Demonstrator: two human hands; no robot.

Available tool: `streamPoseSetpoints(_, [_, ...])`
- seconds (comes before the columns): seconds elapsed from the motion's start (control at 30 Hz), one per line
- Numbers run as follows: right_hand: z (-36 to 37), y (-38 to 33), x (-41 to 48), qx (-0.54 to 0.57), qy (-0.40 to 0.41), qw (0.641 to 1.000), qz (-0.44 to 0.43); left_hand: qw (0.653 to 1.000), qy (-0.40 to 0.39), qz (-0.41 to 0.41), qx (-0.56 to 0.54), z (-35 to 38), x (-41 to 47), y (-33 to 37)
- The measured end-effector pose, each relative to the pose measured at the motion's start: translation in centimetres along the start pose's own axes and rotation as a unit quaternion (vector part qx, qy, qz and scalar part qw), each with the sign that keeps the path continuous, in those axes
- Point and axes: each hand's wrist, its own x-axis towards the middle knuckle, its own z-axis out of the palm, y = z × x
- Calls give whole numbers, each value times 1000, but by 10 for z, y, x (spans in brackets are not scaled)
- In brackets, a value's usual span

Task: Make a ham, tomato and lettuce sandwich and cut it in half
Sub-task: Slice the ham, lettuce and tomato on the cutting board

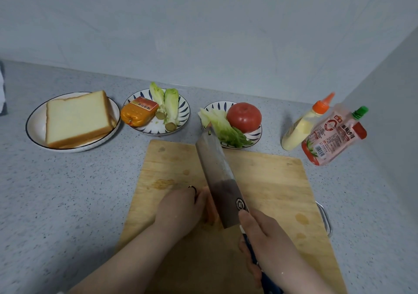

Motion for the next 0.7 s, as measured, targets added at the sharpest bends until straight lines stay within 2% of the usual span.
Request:
streamPoseSetpoints(0.23, [3, -3, 0, 1, -2, 1000, 18, 999, -41, -19, -8, -1, 1, 6])
streamPoseSetpoints(0.7, [4, -11, -4, -23, -16, 999, 43, 1000, 13, -14, 16, 10, 2, 3])
